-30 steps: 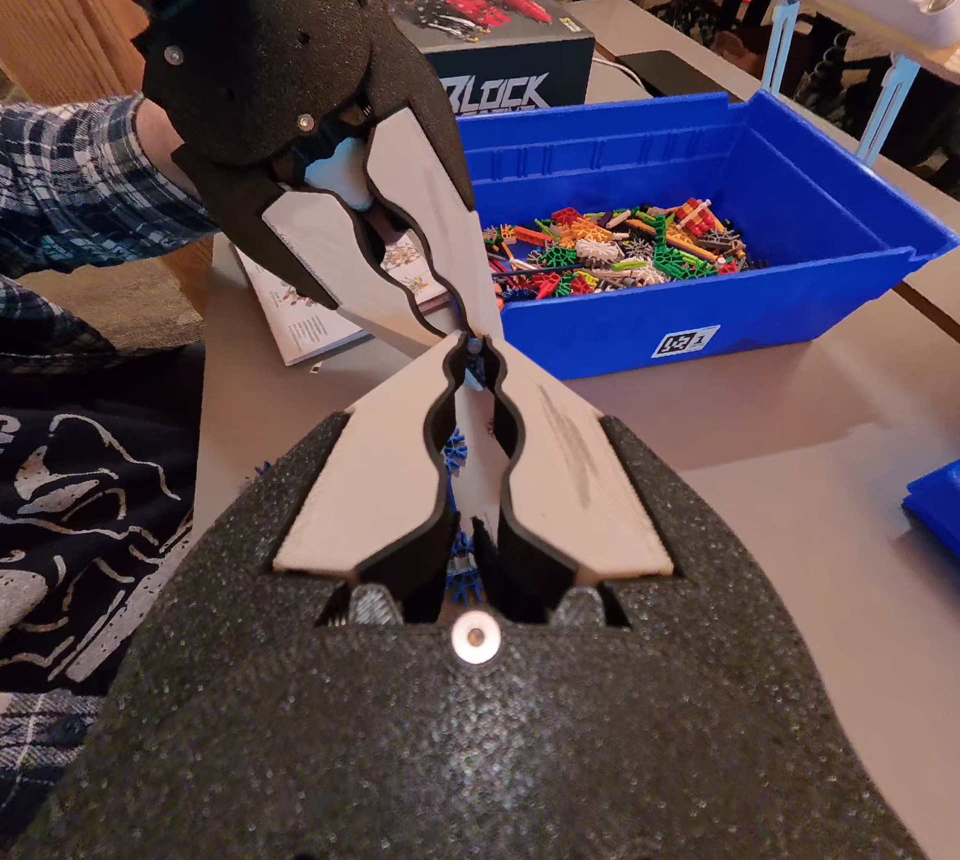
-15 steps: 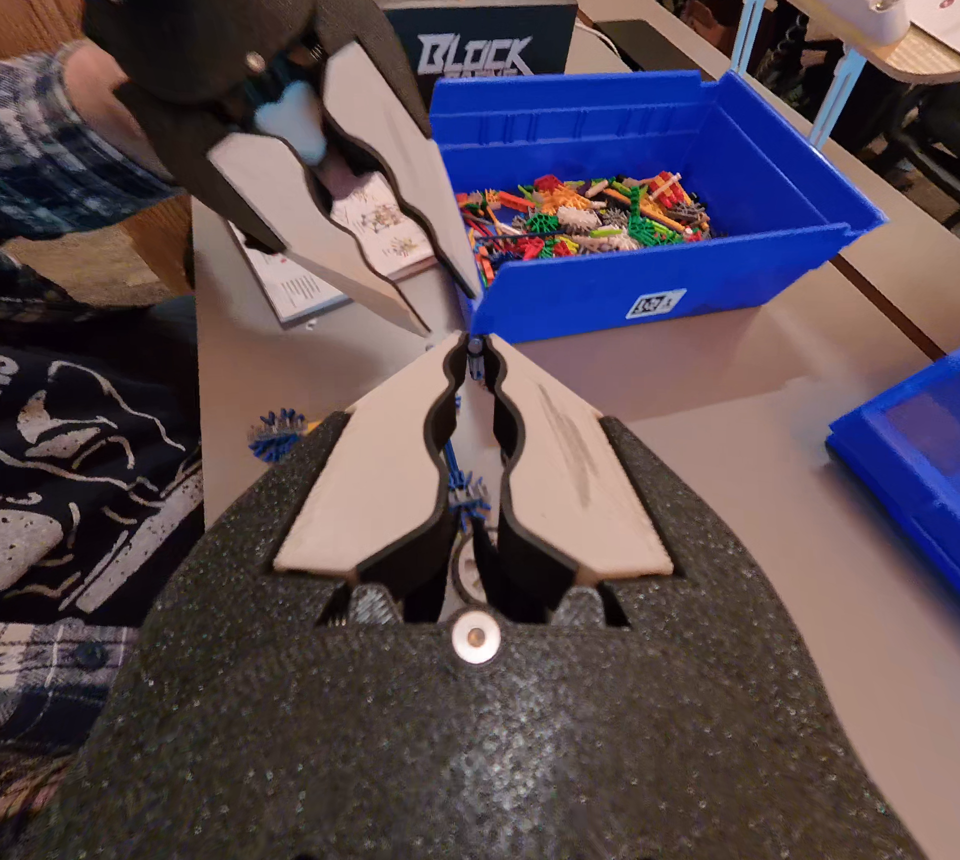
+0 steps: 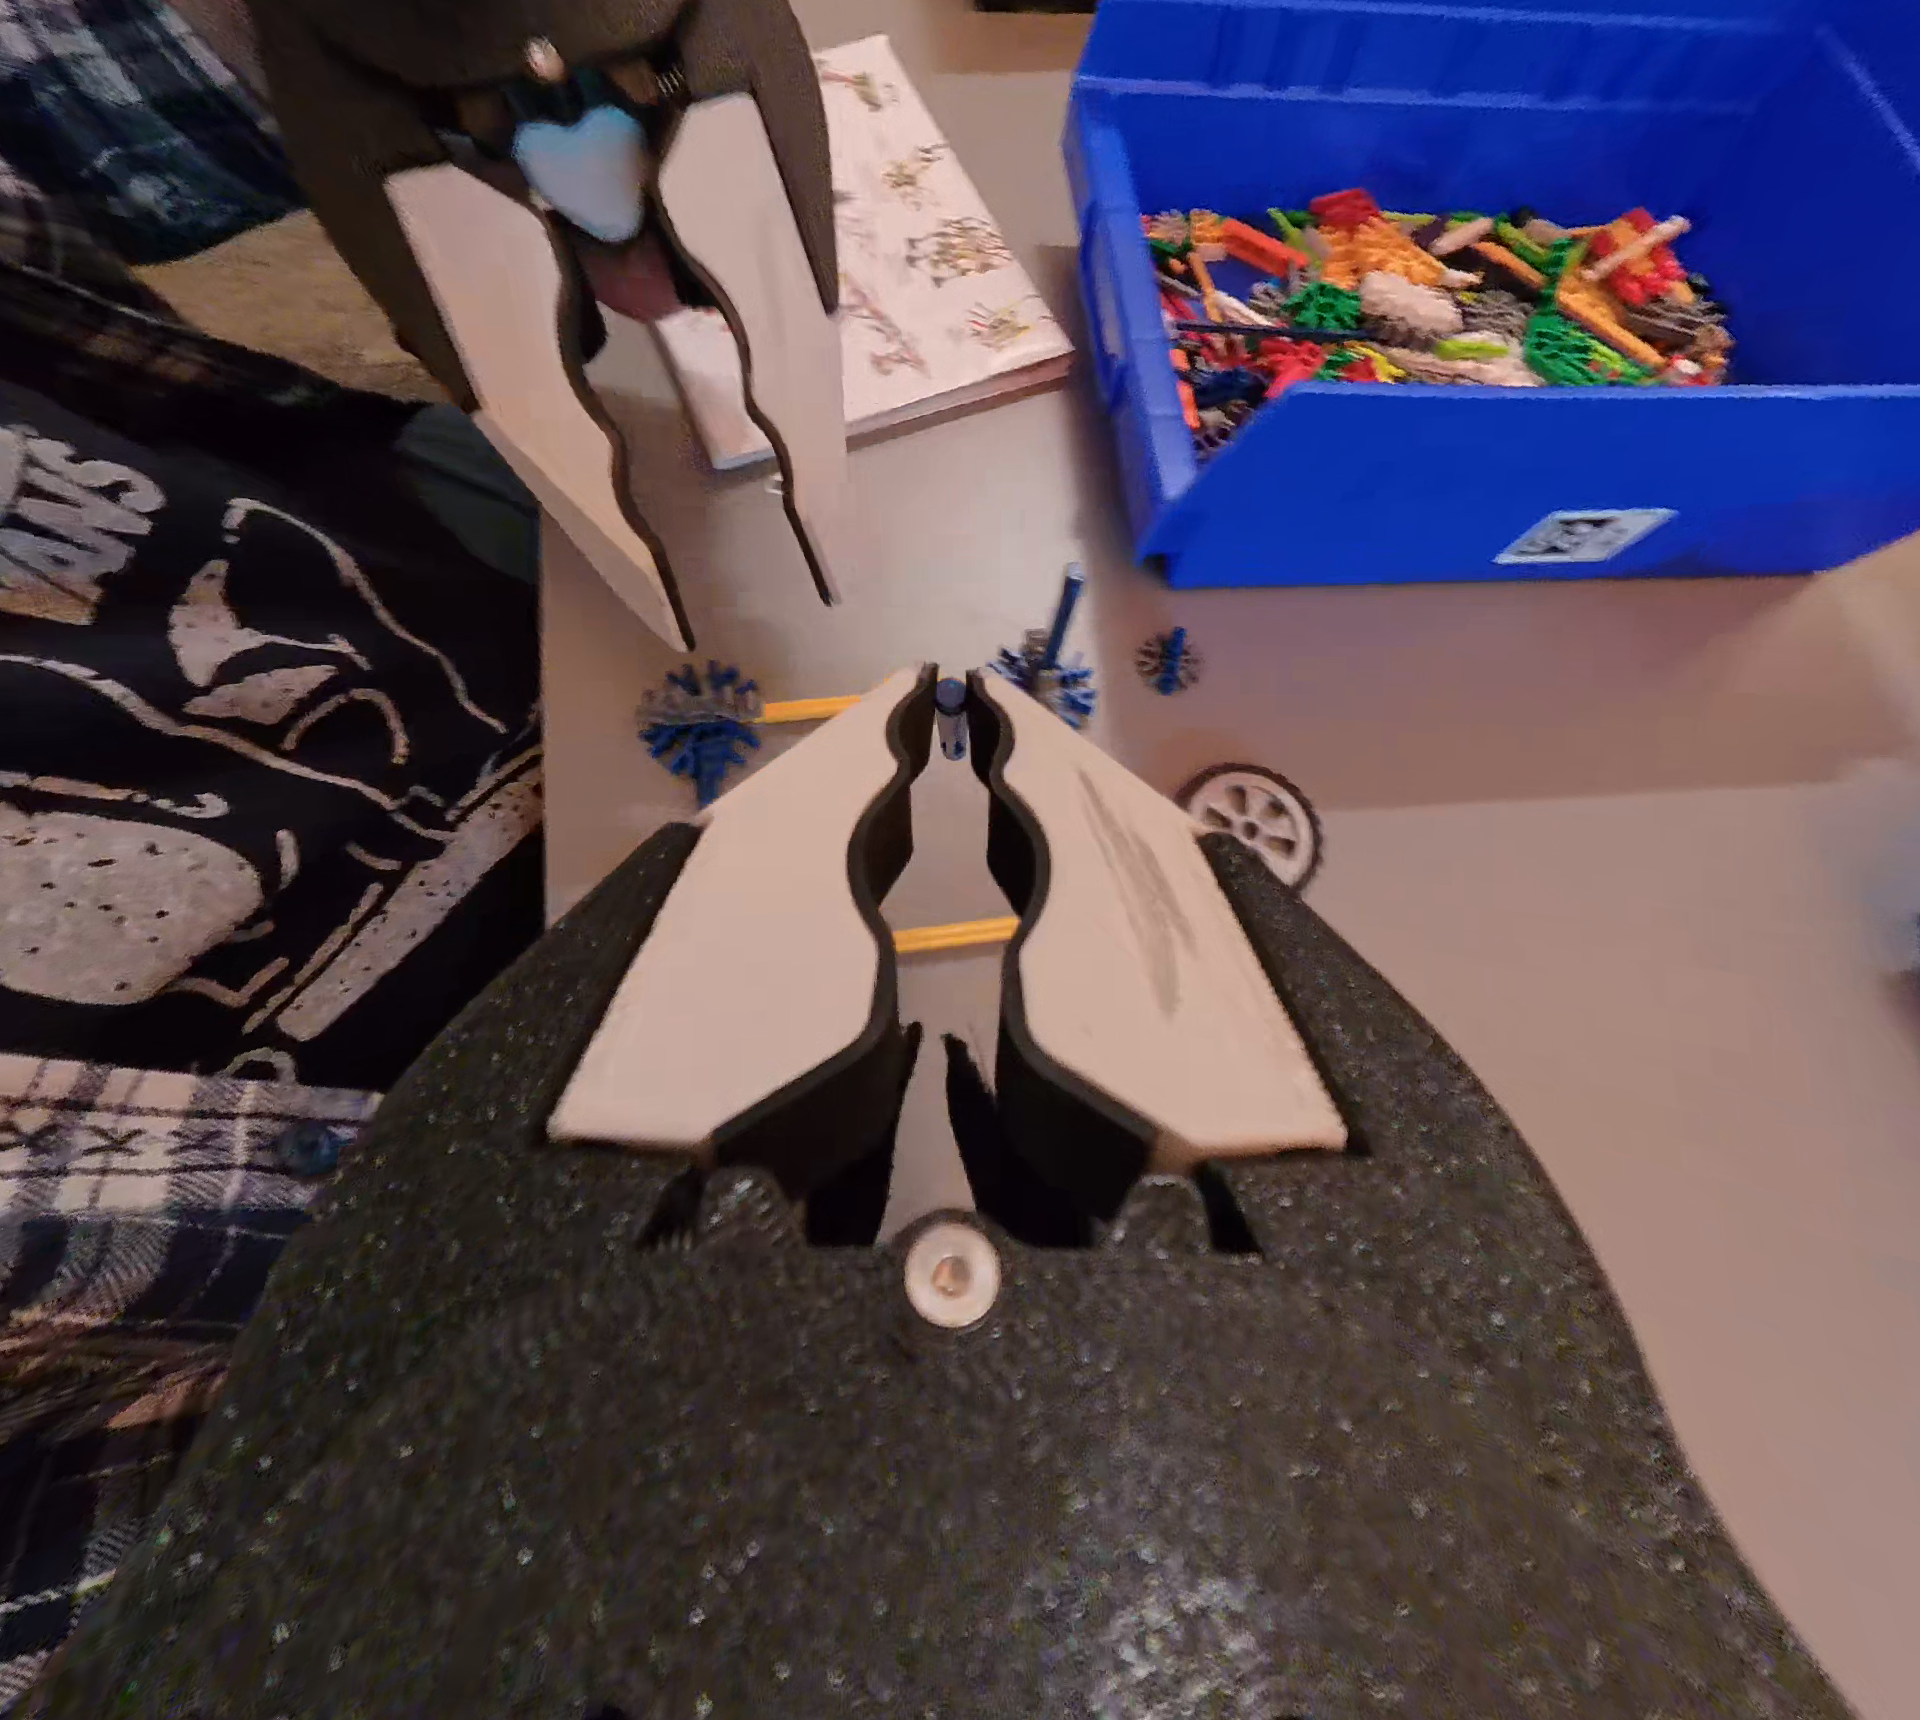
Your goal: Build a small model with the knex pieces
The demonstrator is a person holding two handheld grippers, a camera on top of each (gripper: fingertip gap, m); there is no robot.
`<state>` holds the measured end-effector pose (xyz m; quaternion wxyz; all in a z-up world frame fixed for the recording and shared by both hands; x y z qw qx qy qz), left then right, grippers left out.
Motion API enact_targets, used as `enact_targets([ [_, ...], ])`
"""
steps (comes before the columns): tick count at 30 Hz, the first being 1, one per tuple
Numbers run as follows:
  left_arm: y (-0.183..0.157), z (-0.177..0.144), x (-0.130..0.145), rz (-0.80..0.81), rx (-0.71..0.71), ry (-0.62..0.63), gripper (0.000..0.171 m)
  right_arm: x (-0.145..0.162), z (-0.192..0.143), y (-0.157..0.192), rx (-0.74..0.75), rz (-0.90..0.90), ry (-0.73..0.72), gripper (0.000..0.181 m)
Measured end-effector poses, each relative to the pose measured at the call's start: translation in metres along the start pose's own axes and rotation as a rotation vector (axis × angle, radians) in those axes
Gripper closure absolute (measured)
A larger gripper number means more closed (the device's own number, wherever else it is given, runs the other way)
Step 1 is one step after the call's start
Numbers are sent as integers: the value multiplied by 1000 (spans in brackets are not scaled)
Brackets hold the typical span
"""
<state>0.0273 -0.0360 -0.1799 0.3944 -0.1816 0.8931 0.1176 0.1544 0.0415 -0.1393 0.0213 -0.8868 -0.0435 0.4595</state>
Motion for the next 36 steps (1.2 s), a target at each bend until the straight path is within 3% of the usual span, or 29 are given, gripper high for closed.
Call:
enact_targets([
  [7, -26, 18, 31, -33, 22, 33, 135, 8, 20, 26, -124, -27, 19, 176],
  [19, -23, 25, 37, 8, -41, 76, 139, 8, 33, 40, -165, -38, 26, 176],
  [26, -10, 3, 52, 148, 48, 150, 140, -2, 41, 38, -181, -64, 16, 176],
  [31, -7, 5, 49, 243, 195, 141, 140, -12, 47, 35, -193, -81, 3, 176],
  [33, 2, 6, 48, 272, 140, 141, 139, -15, 50, 33, -197, -88, 10, 176],
  [35, 7, 2, 47, 227, 78, 146, 119, -16, 53, 30, -191, -90, 18, 176],
  [36, 8, -1, 48, 202, 30, 141, 117, -17, 53, 28, -188, -88, 16, 176],
])
Point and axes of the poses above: each gripper's, where its closed fingertips meet, z out along the fingers, x out of its underside, y = z × x across the jaws, the point moved 7 cm from there along -z, back along the fingers
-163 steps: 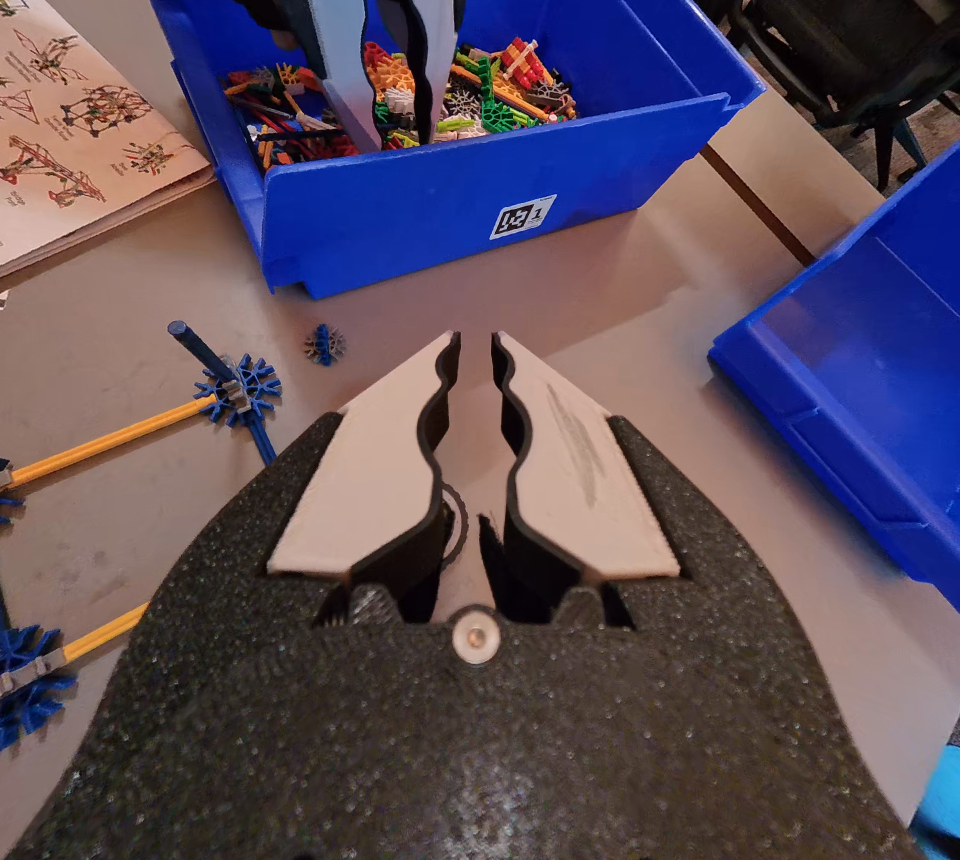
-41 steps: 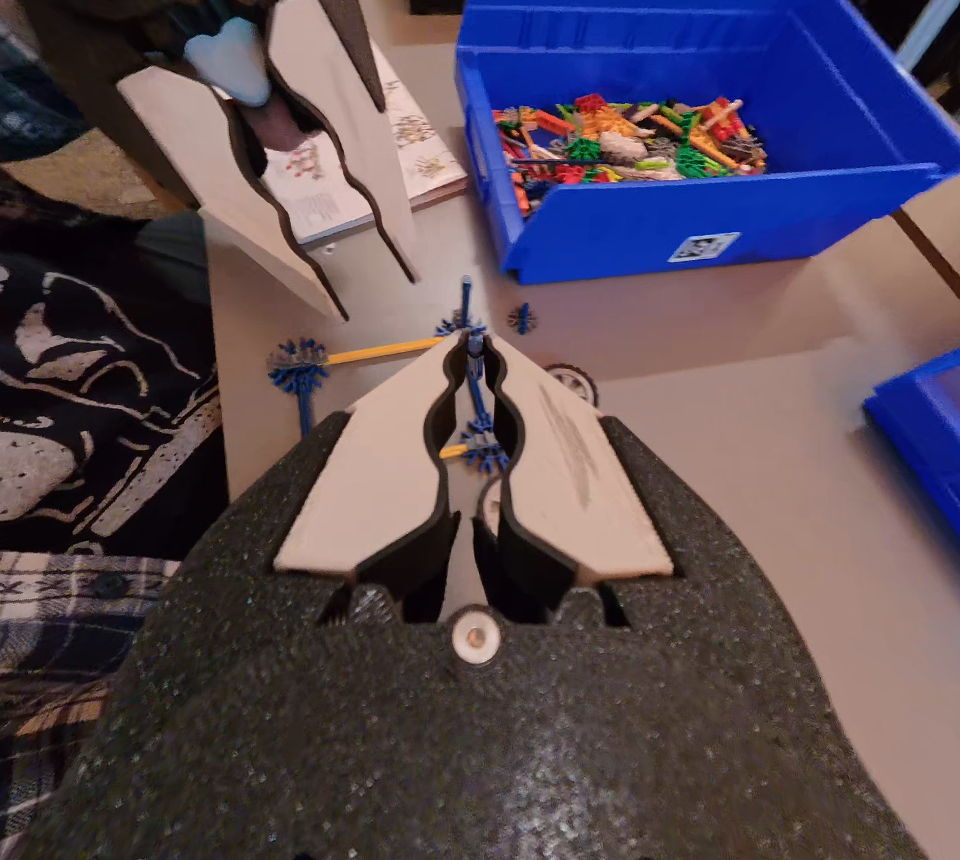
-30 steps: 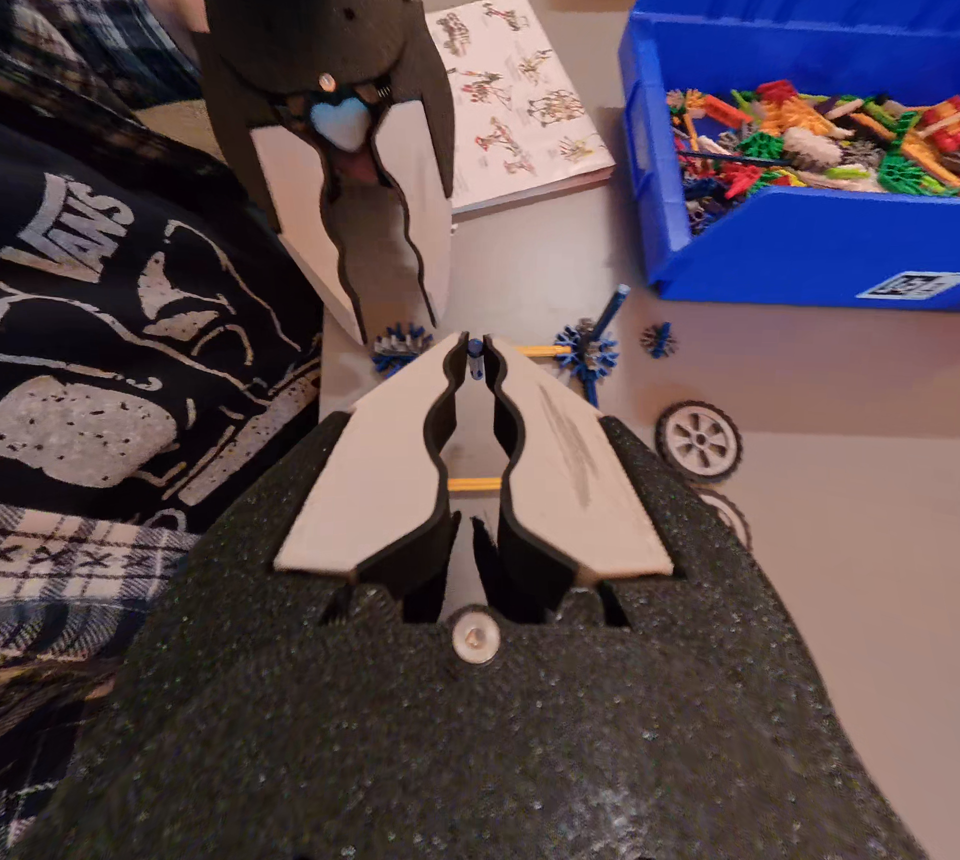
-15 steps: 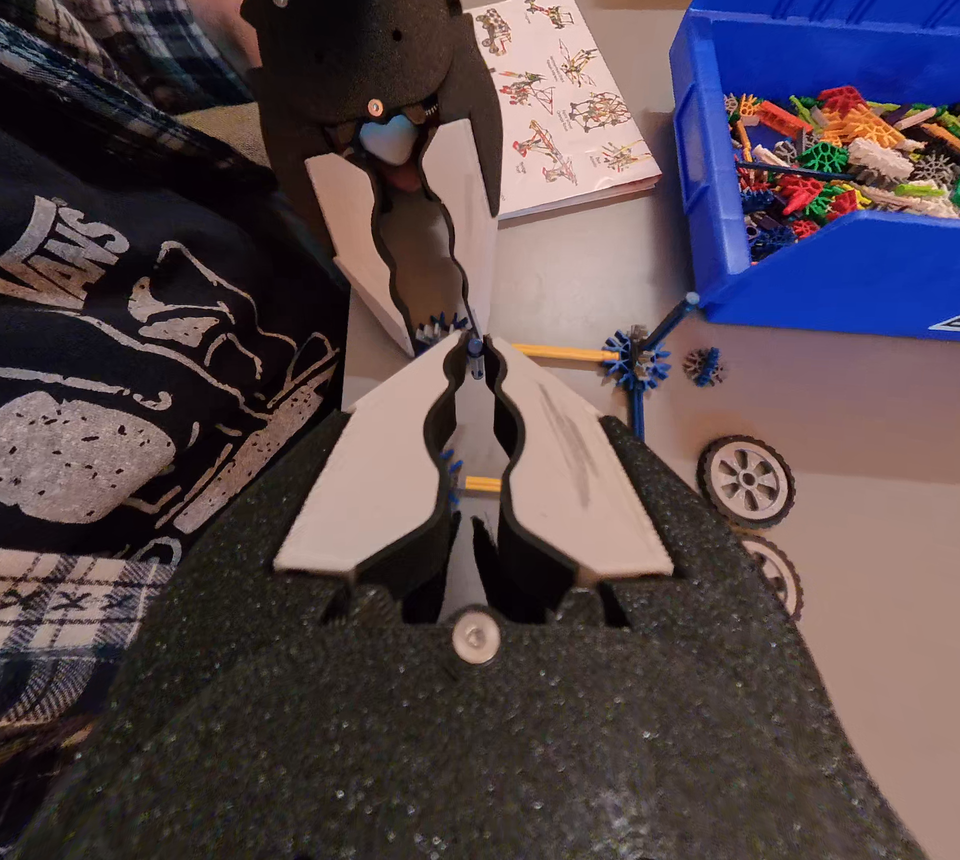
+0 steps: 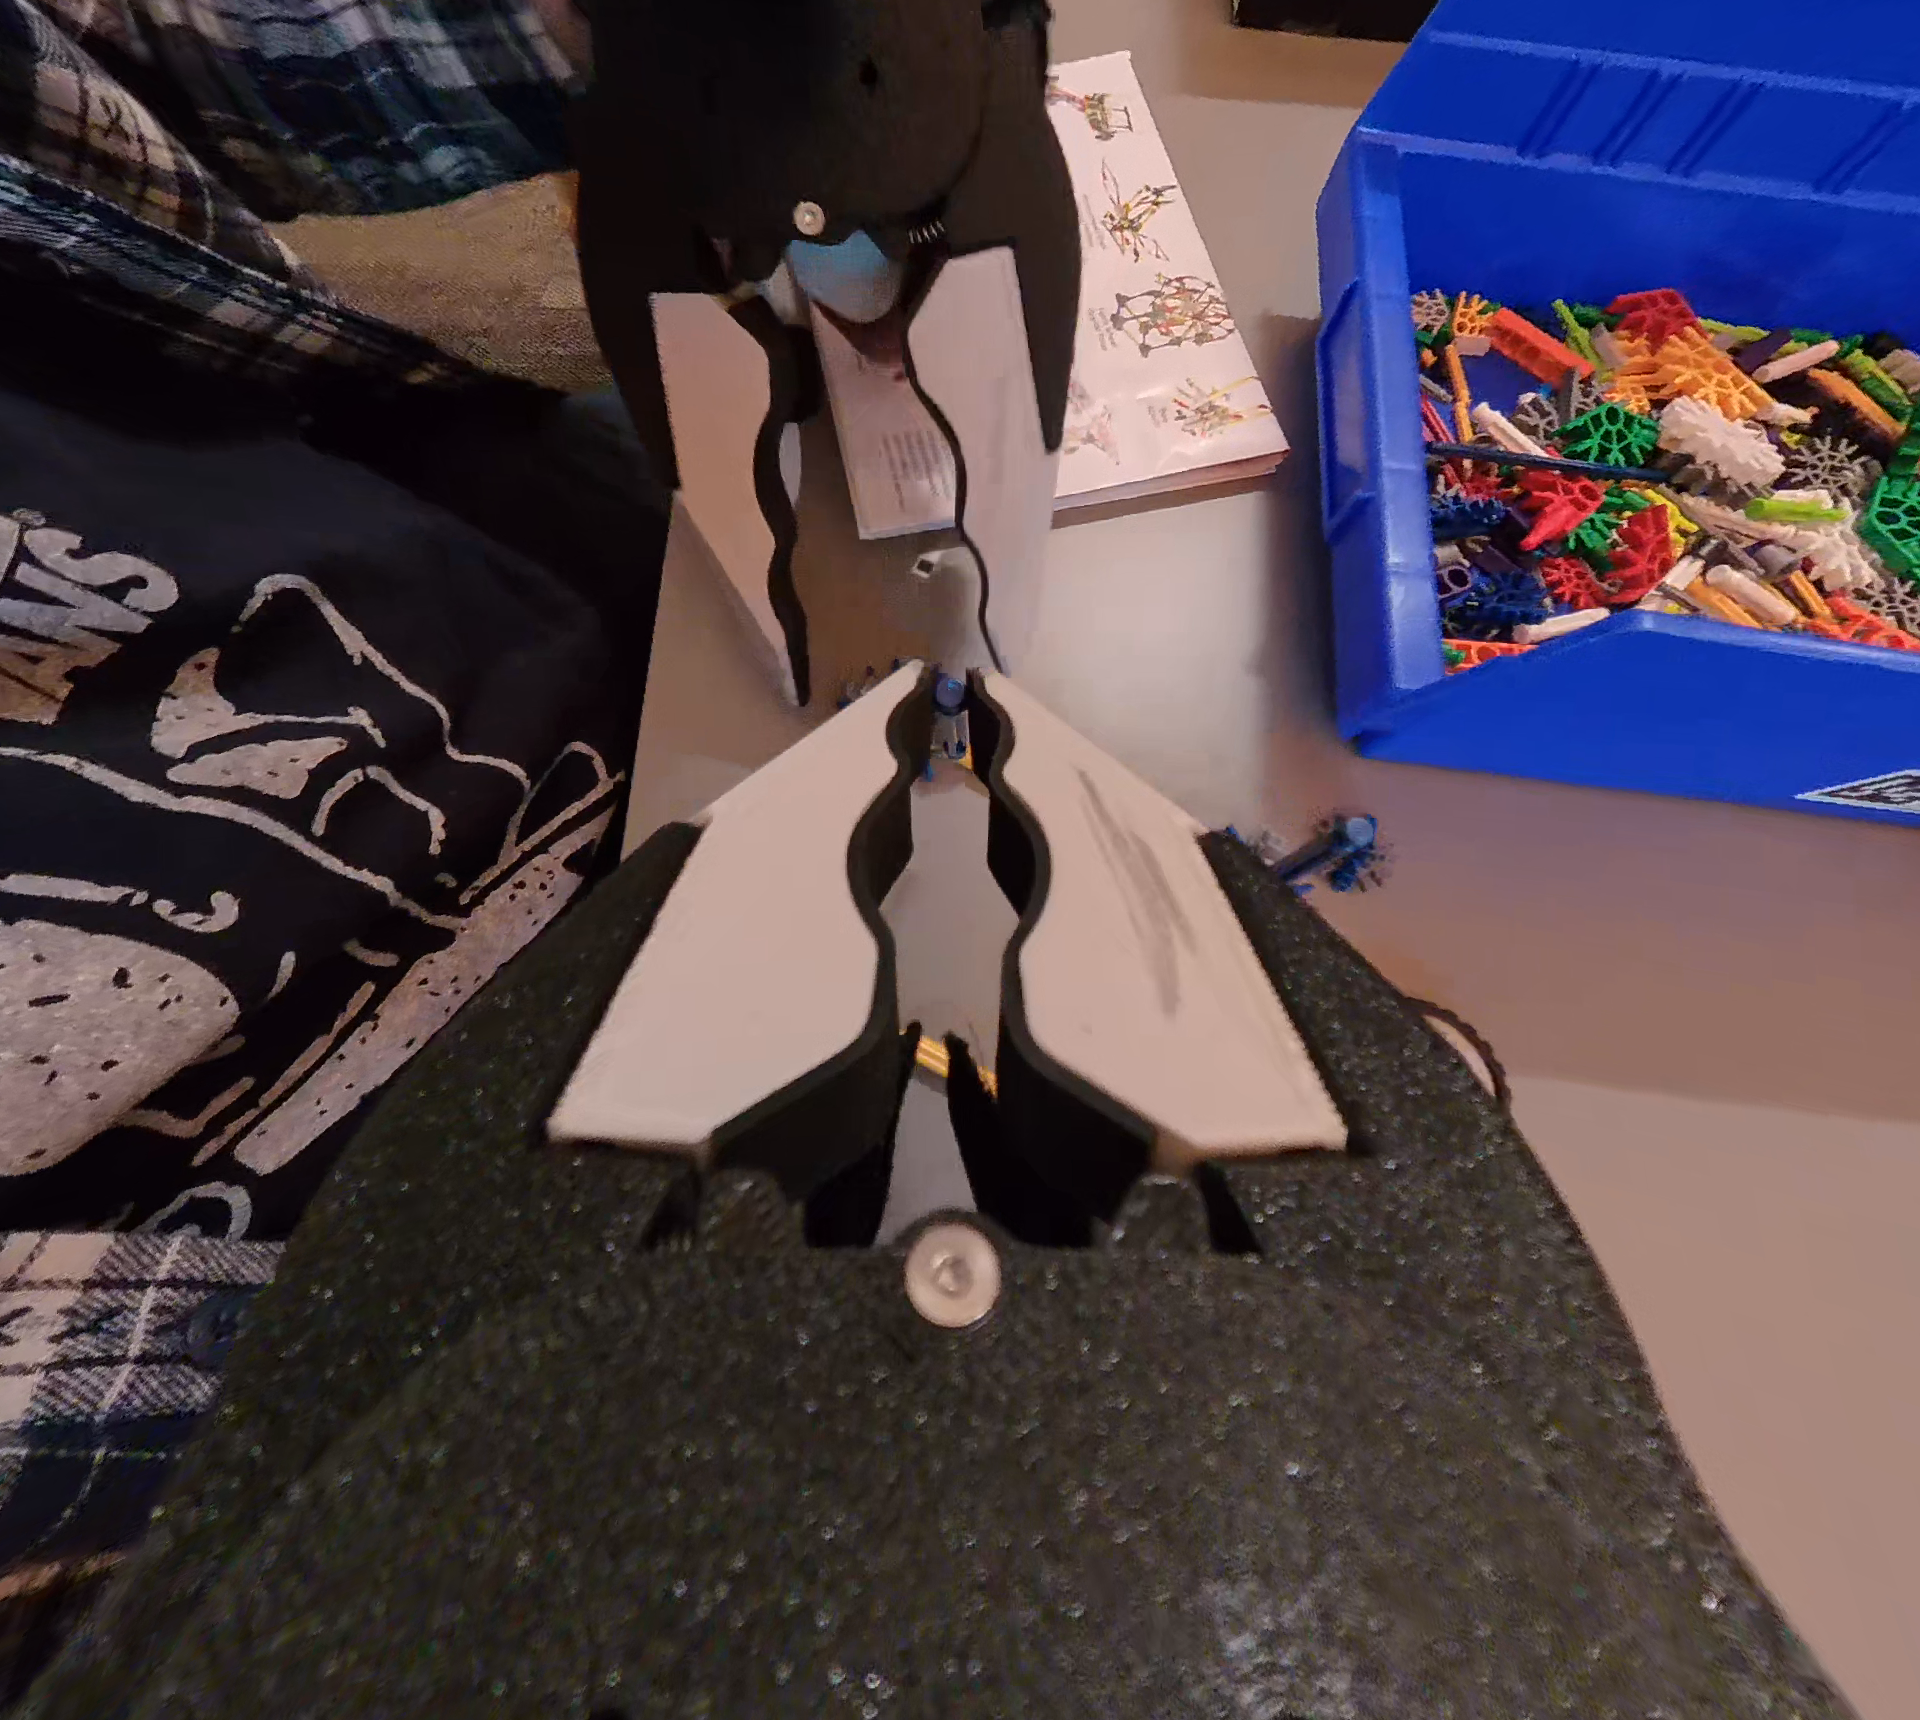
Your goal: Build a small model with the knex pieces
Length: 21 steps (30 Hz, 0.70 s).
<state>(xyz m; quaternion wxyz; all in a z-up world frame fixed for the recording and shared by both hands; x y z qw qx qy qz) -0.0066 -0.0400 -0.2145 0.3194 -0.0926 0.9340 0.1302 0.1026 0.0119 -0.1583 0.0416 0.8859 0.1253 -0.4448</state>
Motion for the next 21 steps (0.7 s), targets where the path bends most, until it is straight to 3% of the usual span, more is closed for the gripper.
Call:
enact_targets([
  [4, -3, -9, 5, -181, -141, -20, 121, -1, 4, -6, -6, 4, -2, 176],
  [11, -26, 6, -3, -392, -272, -93, 130, -6, 21, -5, -55, -13, -1, 177],
  [14, -23, 6, -2, -435, -349, -111, 133, -6, 25, -5, -82, 7, -7, 177],
  [21, -25, 11, -2, -459, -369, -95, 155, -2, 32, -3, -127, 33, 11, 177],
])
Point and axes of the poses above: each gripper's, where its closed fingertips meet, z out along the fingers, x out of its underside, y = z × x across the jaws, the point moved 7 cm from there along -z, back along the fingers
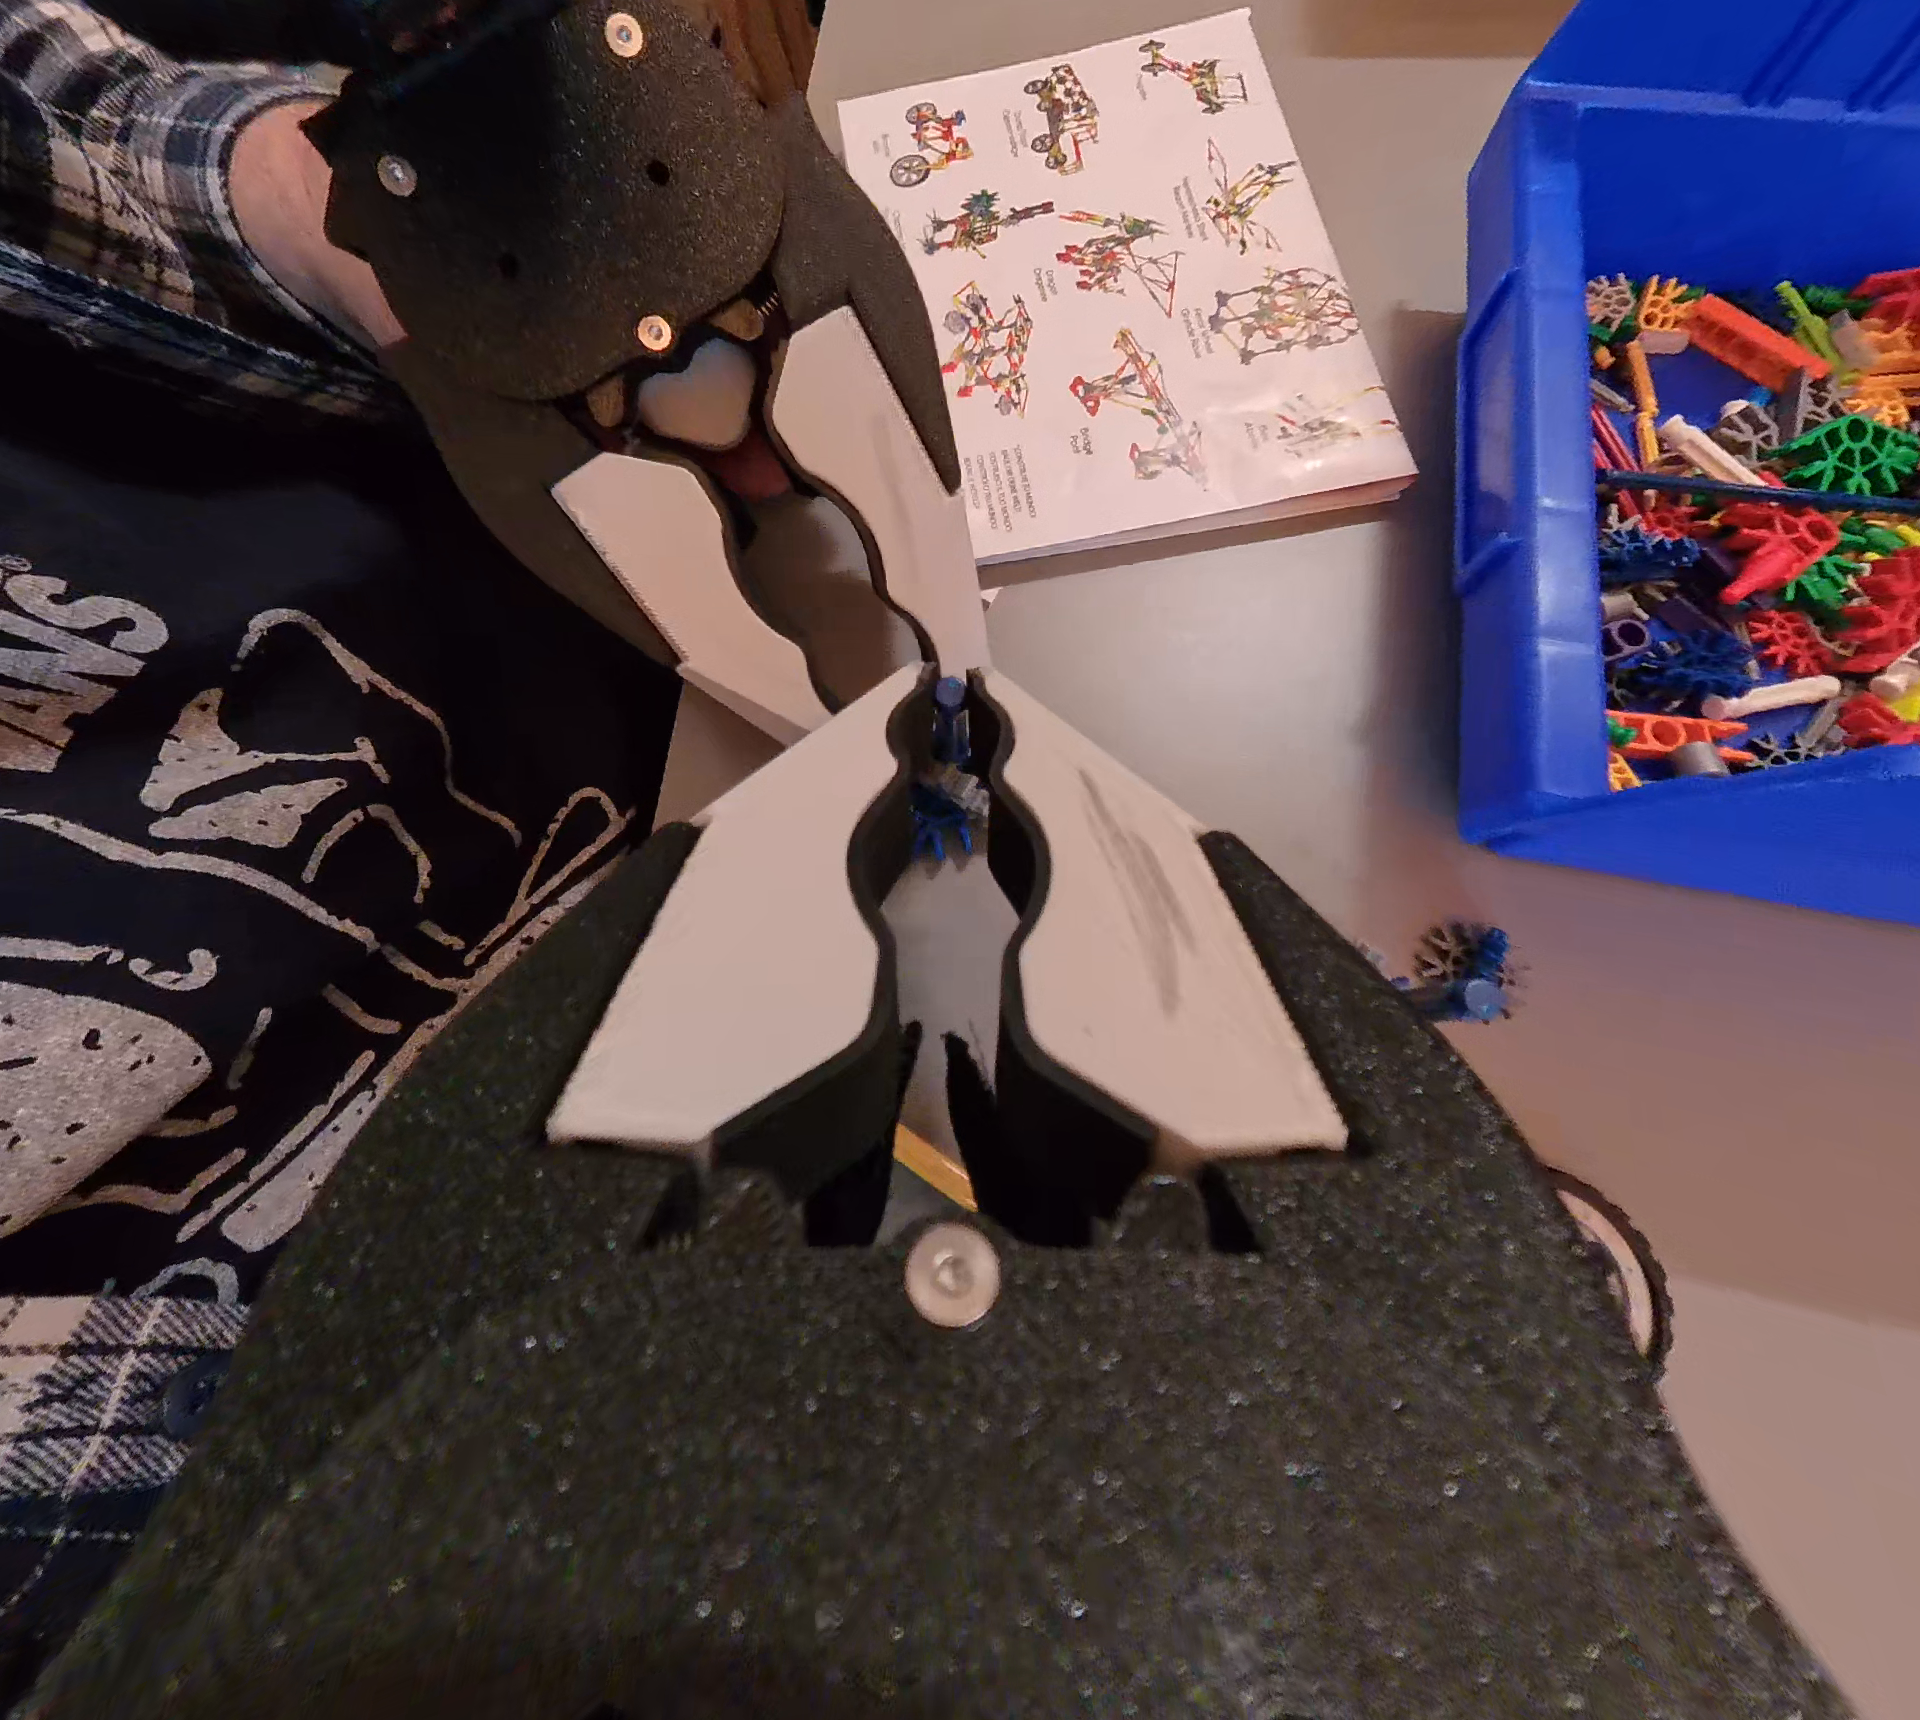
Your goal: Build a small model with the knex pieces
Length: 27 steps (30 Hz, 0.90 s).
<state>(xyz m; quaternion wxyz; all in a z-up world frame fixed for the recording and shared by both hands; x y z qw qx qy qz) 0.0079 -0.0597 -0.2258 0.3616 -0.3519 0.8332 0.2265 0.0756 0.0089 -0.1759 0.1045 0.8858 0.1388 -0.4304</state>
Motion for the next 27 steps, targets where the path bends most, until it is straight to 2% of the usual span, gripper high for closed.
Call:
enact_targets([
  [6, 0, 2, 0, 2, 0, 11, 158, 1, 2, 1, -10, -4, 25, 177],
  [14, 3, 2, -1, -10, -26, 12, 151, 0, 3, 0, 11, -10, 41, 177],
  [17, 2, 3, -1, -4, -19, 16, 158, -2, 3, -1, 3, -6, 56, 176],
  [27, 2, 5, -2, -11, -20, 15, 160, -3, 6, -2, -26, 30, 91, 176],
])
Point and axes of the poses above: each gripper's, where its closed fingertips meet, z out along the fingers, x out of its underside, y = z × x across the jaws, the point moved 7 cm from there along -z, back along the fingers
